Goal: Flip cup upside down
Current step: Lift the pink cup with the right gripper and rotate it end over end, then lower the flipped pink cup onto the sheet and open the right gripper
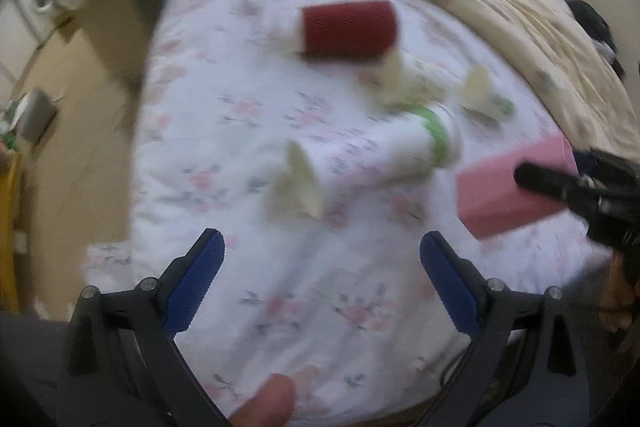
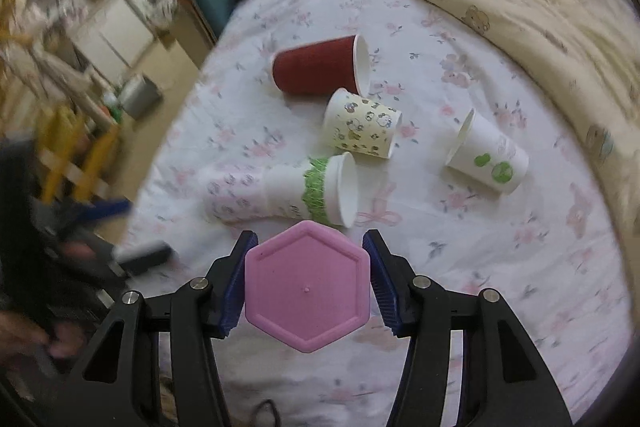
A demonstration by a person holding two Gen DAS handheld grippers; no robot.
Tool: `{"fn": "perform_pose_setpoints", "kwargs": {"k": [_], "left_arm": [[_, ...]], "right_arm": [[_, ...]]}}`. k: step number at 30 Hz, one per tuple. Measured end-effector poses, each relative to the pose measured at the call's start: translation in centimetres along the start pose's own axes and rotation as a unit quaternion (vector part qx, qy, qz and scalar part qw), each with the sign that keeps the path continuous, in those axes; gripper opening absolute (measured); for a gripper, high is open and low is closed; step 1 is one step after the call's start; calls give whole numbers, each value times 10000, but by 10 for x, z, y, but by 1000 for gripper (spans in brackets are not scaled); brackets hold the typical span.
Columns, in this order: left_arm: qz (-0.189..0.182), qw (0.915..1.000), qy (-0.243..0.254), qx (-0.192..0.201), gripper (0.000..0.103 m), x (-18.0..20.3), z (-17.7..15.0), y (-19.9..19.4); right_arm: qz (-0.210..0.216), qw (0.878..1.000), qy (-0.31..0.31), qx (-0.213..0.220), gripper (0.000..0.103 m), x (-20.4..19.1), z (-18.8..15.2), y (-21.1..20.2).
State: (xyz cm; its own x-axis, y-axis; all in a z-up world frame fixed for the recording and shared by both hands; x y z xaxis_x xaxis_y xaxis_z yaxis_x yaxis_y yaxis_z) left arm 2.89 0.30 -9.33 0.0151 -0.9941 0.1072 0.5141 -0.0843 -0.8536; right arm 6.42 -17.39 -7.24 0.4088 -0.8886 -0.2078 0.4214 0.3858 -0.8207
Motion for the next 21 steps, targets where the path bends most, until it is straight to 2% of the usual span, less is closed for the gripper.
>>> {"fn": "perform_pose_setpoints", "kwargs": {"k": [5, 7, 12, 15, 21], "left_arm": [[274, 9995, 1, 178, 98, -14, 3, -9], [226, 9996, -140, 126, 103, -20, 3, -9], [301, 9993, -165, 166, 103, -25, 5, -12], [274, 9993, -214, 140, 103, -26, 5, -12], [306, 9991, -238, 169, 103, -26, 7, -13]], "right_arm": [[-53, 9989, -444, -156, 57, -15, -3, 28], [-111, 9977, -600, -288, 57, -22, -6, 41], [-314, 9919, -1128, -484, 57, -42, -11, 68], [-494, 9880, -1396, -435, 57, -47, -10, 75], [-557, 9894, -1248, -494, 57, -42, -9, 82]]}}
Point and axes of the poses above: each gripper's, at about its wrist camera, not at the fingertips, and y roughly the way its jaws point, x to its right, z to its top, the point moved 4 cm from there along y, roughly the way its jaws point, and after that the axes turned 8 degrees about x, right-handed, at the moved point
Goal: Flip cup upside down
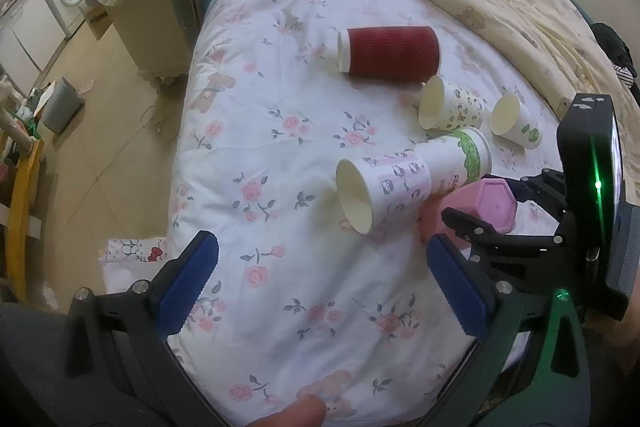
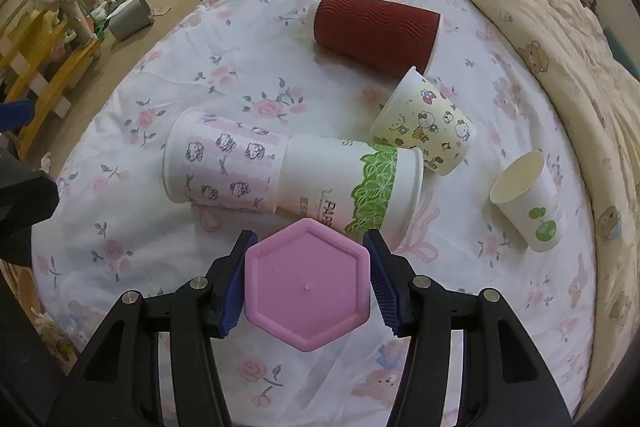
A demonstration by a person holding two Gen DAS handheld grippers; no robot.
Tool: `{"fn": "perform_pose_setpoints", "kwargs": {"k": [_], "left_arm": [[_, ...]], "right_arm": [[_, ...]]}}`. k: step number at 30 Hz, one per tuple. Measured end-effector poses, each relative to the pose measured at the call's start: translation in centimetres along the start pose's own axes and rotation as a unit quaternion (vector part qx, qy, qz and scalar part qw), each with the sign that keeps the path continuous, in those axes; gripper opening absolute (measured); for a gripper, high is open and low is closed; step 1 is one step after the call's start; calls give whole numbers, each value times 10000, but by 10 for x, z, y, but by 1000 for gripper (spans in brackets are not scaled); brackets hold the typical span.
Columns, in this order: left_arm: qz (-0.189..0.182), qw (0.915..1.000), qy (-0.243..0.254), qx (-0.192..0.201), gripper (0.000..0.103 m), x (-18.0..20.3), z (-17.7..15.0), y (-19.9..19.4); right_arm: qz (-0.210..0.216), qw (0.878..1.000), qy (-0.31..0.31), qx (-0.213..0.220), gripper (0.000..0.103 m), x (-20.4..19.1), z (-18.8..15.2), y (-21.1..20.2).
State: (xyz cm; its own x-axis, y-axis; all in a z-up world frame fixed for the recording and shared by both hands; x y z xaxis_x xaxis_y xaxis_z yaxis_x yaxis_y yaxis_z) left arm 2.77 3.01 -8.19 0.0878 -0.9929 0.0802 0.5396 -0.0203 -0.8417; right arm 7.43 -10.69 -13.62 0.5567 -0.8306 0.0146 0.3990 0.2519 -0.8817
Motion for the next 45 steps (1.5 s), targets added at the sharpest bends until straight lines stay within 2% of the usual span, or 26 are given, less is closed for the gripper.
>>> {"fn": "perform_pose_setpoints", "kwargs": {"k": [7, 9, 11, 13, 16, 18, 21, 24, 30, 34, 37, 45], "left_arm": [[-15, 10000, 38, 38, 103, 2, 0, -1], [-46, 10000, 7, 53, 103, 2, 1, -2], [-61, 9999, -12, 80, 103, 2, 2, -4], [-37, 9999, 47, 89, 103, 3, 1, -5], [-34, 9998, 108, 169, 103, 6, 0, -10], [-96, 9996, 98, 266, 103, 7, 0, -16], [-216, 9987, -66, 462, 103, 7, -2, -28], [-297, 9972, -120, 674, 103, 10, -7, -40], [-227, 9938, -34, 1092, 103, 17, -19, -62], [-278, 9925, 60, 1191, 103, 26, -34, -70], [-404, 9930, 163, 1101, 103, 35, -44, -67], [-192, 9907, 254, 1319, 103, 40, -46, -65]], "right_arm": [[172, 9994, 302, -24, 61, 6, 1, -2], [278, 9990, 350, 26, 74, 7, 0, -10], [279, 9989, 350, 101, 82, 7, -1, -21], [245, 9990, 350, 110, 83, 9, -4, -34], [169, 9968, 655, 417, 84, 15, -12, -67], [147, 9923, 1028, 678, 93, 21, -23, -91], [82, 9847, 1418, 1011, 100, 23, -37, -117], [-99, 9762, 1724, 1314, 101, 23, -51, -136], [-427, 9617, 2100, 1711, 101, 21, -73, -150], [-520, 9588, 2137, 1800, 101, 19, -84, -149], [-636, 9583, 2024, 1913, 101, 17, -88, -151], [-768, 9548, 2068, 1992, 101, 21, -87, -146]]}}
Point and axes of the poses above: each gripper's, at about its wrist camera, not at the fingertips, and y roughly the way its jaws point, x to its right, z to its top, the point moved 4 cm from there along y, roughly the way its jaws point, and after that the axes turned 8 degrees about x, right-handed, at the moved point
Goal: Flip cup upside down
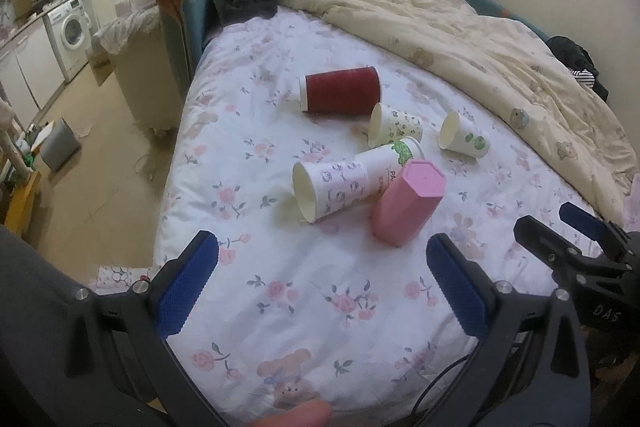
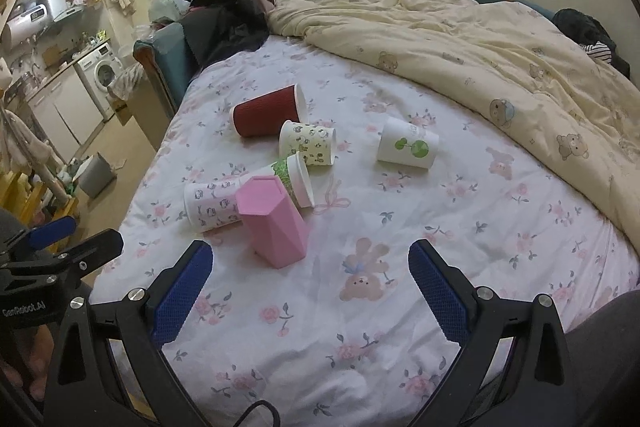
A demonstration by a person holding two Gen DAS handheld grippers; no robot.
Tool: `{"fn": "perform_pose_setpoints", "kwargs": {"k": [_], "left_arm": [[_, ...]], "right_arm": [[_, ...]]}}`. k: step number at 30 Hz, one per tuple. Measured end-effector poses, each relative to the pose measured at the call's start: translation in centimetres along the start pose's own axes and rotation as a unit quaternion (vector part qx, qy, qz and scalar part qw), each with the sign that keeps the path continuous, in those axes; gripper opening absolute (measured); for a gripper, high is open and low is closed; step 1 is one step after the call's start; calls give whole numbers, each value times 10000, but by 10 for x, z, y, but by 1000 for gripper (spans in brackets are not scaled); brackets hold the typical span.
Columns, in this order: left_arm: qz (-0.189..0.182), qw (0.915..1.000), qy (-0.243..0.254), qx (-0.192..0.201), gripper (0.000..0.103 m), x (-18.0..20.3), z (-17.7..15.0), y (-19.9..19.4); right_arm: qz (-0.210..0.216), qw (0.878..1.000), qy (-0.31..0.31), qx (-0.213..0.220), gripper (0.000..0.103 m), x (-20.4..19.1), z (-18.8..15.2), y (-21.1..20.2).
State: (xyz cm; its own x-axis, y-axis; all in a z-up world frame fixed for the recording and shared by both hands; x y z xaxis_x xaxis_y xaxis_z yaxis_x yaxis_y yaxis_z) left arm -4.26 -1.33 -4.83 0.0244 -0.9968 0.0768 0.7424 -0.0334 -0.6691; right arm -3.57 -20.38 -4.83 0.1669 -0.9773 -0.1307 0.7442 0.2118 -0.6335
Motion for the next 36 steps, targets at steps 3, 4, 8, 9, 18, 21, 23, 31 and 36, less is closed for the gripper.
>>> {"fn": "perform_pose_setpoints", "kwargs": {"k": [3, 4, 8, 9, 18, 21, 23, 31, 36], "left_arm": [[-6, 10000, 4, 27, 103, 1, 0, 0], [8, 10000, 2, 32, 103, 1, 0, -1], [5, 10000, -18, 50, 103, 0, 0, -1], [11, 10000, -20, 60, 103, 0, 0, -1], [7, 10000, -56, 54, 103, -1, 0, -1], [17, 10000, -82, 11, 103, -1, 0, 1], [16, 9999, -107, -9, 103, 0, 0, 1], [13, 9999, -119, -19, 103, -1, 0, 2], [39, 9999, -145, -34, 103, -2, 1, 2]], "right_arm": [[-18, 10000, 8, 38, 101, 1, 1, 1], [-14, 10000, 30, 45, 101, 1, 1, 1], [-27, 10000, 83, -4, 101, 4, 0, 3], [-45, 10000, 68, -5, 101, 4, 0, 3], [-49, 10000, 54, 14, 101, 4, 0, 2], [-45, 10000, 51, 9, 101, 4, 0, 2], [-40, 10000, 58, 18, 101, 4, 0, 2], [-43, 10000, 57, 7, 101, 3, 0, 2], [-52, 10000, 49, 17, 101, 3, 0, 2]]}}
Point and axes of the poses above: each gripper's, at about its wrist camera, not at the fingertips, and y roughly the way its jaws point, x to its right, z to its top, the point moved 4 cm from there along y, roughly the way its jaws point, and after that the axes turned 8 degrees about x, right-handed, at the moved point
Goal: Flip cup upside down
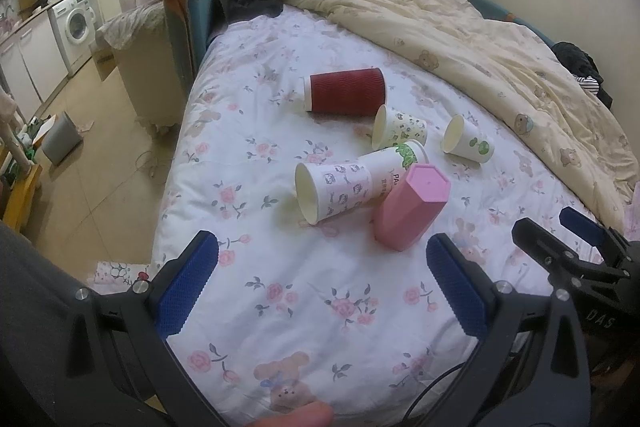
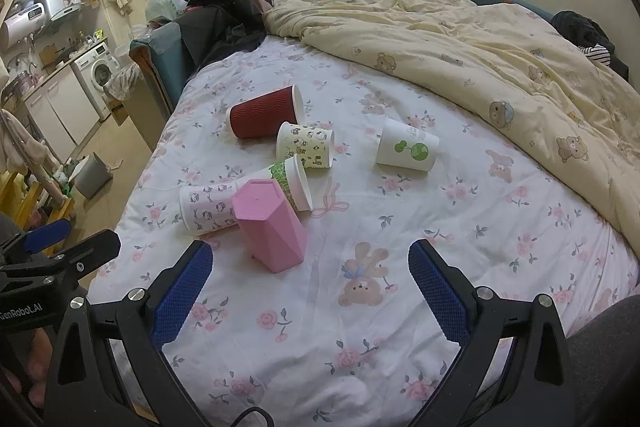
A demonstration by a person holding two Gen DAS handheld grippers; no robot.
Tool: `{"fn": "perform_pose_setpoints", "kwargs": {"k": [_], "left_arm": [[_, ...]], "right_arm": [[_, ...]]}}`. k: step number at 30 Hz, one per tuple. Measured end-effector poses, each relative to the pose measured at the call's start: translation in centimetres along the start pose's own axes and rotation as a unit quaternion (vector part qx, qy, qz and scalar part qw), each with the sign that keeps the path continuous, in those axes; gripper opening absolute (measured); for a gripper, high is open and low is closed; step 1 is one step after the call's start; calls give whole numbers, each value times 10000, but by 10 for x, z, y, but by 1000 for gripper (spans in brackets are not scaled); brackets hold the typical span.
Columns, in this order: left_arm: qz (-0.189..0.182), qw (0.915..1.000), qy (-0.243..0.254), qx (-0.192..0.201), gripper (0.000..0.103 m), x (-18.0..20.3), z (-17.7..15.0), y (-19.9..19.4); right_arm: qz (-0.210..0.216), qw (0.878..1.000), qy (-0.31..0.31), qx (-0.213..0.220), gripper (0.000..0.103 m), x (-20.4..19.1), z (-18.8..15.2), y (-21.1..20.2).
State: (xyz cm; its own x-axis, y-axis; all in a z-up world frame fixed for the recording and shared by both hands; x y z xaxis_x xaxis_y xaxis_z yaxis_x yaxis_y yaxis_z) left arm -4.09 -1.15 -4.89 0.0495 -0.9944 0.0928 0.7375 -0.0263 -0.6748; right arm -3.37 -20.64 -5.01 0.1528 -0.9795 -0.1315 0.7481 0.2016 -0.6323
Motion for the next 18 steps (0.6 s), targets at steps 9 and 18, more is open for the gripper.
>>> {"fn": "perform_pose_setpoints", "kwargs": {"k": [9, 18], "left_arm": [[12, 10000, -20, -6, 103, -1, 0, 0], [56, 10000, -18, 6, 103, -1, -2, 1]], "right_arm": [[-19, 10000, -16, -24, 101, 0, 0, 2], [-7, 10000, -2, -48, 101, -1, 0, 4]]}}
Point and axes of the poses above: each gripper's, at about its wrist camera, not at the fingertips, and y roughly the way its jaws point, x to its right, z to its top, the point moved 4 cm from there along y, roughly the way its jaws point, and after that the axes turned 8 degrees about x, right-handed, at the moved point
